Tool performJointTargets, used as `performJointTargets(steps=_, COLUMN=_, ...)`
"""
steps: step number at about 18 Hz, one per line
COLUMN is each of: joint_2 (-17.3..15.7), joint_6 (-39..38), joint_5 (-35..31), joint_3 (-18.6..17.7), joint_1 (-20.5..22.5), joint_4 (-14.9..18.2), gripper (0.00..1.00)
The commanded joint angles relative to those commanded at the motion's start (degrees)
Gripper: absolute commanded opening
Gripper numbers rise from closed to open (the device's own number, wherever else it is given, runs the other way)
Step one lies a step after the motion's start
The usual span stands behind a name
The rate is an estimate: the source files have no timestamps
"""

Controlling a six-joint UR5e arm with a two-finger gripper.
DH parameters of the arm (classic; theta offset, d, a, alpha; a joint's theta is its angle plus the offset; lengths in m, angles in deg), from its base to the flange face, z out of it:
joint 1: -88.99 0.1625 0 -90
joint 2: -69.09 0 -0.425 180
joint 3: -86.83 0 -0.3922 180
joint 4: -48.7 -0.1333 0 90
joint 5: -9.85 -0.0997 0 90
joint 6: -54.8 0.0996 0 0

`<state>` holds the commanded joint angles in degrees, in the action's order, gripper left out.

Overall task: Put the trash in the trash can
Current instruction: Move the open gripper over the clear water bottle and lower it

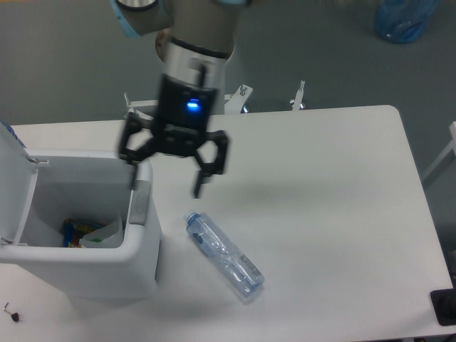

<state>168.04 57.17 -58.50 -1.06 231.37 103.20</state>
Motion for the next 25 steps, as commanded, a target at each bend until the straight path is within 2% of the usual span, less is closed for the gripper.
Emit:
performJointTargets(steps=3, joint_2=3.42, joint_6=-0.09, joint_5=-6.00, joint_3=0.00, joint_1=0.09, joint_4=0.09, gripper=1.00)
performJointTargets(steps=9, joint_2=8.96, joint_6=-3.51, joint_5=-7.50, joint_3=0.00, joint_1=0.27, joint_4=-0.35, gripper=1.00)
performJointTargets(steps=12, joint_2=12.04, joint_6=-3.60, joint_5=-11.01, joint_3=0.17, joint_1=0.09, joint_4=-0.35, gripper=1.00)
performJointTargets(steps=17, joint_2=14.85, joint_6=-3.78, joint_5=-11.81, joint_3=0.00, joint_1=0.01, joint_4=-0.44, gripper=1.00)
performJointTargets(steps=25, joint_2=22.06, joint_6=-3.78, joint_5=-12.07, joint_3=1.67, joint_1=-1.66, joint_4=-1.67, gripper=1.00)
